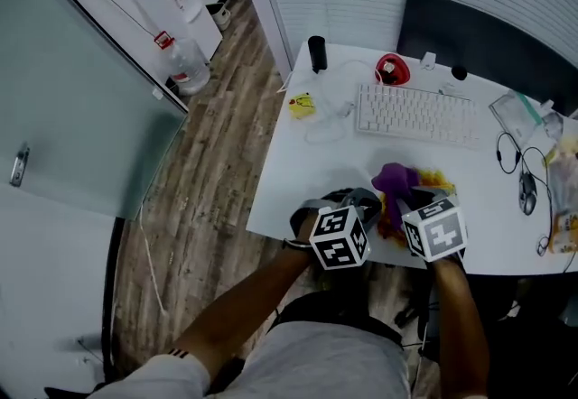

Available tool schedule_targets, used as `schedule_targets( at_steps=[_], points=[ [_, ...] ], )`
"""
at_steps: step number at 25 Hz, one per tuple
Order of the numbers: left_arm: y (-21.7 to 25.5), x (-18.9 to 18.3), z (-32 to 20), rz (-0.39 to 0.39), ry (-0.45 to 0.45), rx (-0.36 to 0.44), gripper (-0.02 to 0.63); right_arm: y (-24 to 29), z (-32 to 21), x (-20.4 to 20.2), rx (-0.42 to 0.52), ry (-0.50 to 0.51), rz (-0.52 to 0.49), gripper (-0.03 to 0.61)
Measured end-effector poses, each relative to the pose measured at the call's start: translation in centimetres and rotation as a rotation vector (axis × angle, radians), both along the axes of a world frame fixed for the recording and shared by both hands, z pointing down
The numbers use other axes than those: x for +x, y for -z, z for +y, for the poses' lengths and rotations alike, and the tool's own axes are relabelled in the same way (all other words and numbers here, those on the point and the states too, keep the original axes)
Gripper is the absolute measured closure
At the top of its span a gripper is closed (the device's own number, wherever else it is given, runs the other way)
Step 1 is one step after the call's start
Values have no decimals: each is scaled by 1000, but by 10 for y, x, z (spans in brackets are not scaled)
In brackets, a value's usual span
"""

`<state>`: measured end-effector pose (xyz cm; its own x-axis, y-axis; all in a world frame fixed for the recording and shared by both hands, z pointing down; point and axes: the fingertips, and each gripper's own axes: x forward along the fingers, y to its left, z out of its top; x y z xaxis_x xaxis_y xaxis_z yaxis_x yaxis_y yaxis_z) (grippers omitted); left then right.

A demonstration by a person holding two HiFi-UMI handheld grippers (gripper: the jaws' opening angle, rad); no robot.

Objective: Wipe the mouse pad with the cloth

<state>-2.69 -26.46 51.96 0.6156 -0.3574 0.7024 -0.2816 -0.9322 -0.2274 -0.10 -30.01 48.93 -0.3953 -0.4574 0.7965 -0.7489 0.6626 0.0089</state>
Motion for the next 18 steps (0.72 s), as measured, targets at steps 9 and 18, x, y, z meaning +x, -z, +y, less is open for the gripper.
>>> schedule_targets(
  at_steps=[9, 18],
  points=[
    [-36, 6, -6, -116, -94, -43, 597, -48, -14, -7, -127, 0, 96, 512],
    [-40, 7, -2, -138, -127, -68, 598, -47, -26, 31, -129, -72, 141, 512]
  ],
)
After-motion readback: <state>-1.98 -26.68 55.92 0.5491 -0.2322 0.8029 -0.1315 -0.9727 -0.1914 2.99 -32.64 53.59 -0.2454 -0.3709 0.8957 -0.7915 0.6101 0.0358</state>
